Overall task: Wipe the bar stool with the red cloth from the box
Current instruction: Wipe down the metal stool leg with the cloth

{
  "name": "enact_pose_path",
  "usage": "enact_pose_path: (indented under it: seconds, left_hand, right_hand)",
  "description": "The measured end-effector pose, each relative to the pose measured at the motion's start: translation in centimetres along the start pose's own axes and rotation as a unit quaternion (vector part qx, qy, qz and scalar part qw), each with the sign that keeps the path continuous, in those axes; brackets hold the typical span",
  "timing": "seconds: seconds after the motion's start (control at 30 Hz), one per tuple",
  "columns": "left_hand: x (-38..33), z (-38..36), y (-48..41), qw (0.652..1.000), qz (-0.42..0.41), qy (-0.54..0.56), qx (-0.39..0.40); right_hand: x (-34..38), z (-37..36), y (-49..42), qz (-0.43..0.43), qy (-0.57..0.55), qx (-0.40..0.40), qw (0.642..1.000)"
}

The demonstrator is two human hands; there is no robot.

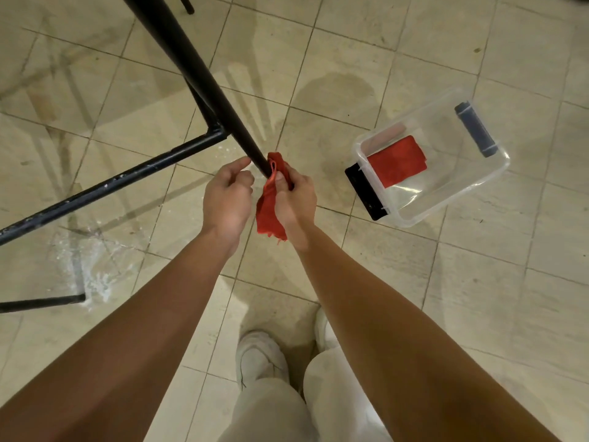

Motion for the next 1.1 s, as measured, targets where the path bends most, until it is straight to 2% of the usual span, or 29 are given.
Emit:
enact_pose_path:
  seconds: [0.07,0.1,0.2,0.27,0.33,0.43,0.5,0.67,0.83,0.9,1.03,1.1]
  left_hand:
    - [0.4,-0.1,-0.1,1.0,-0.001,0.005,0.006]
    - [0.6,-0.2,-0.3,1.0,0.0,0.006,0.008]
    - [1.0,-0.5,-0.8,1.0,0.006,0.024,-0.001]
    - [1.2,-0.7,-1.2,0.999,0.011,0.033,-0.012]
    - [1.6,-0.9,-1.4,0.999,0.013,0.035,-0.009]
    - [2.4,-1.1,-2.0,0.999,0.009,0.035,0.002]
    - [2.8,-1.1,-2.3,0.999,0.018,0.039,0.006]
    - [3.3,-1.5,-3.0,0.998,0.029,0.049,0.008]
    - [4.2,-1.9,-4.0,0.999,0.025,0.044,0.009]
    - [4.6,-1.9,-4.3,0.999,0.025,0.038,0.008]
    - [5.1,-1.9,-4.9,0.998,0.036,0.053,-0.002]
    - [5.3,-2.1,-5.1,0.997,0.04,0.062,-0.004]
  right_hand:
    - [-0.2,0.3,-1.2,-0.066,-0.003,0.017,0.998]
    - [-0.1,0.4,-1.3,-0.062,-0.005,0.027,0.998]
    - [0.0,0.4,-0.2,0.047,-0.017,0.028,0.998]
    - [-0.9,0.1,0.1,0.071,-0.028,0.012,0.997]
    - [-1.9,-0.1,-1.2,0.017,-0.018,0.0,1.0]
    - [-3.0,-0.1,-2.7,-0.084,0.016,0.035,0.996]
    - [-3.4,-0.3,-2.8,-0.1,0.011,0.037,0.994]
    - [-4.0,-0.3,-2.4,-0.02,-0.026,0.027,0.999]
    - [-5.5,0.2,-4.6,-0.046,0.086,0.059,0.993]
    - [-6.0,0.2,-4.7,-0.052,0.099,0.051,0.992]
    - [-6.8,0.3,-3.6,0.001,0.029,0.019,0.999]
    - [-6.9,0.2,-3.6,0.0,0.013,0.015,1.0]
Point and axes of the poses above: each hand's wrist, its own y-axis away from the middle knuckle, its own z-axis out of the back of the hand, x = y × z, the point moved 3 cm from there along -y, towards the middle knuckle, and after that the axes turned 5 degrees about x, right-handed, at the moved point
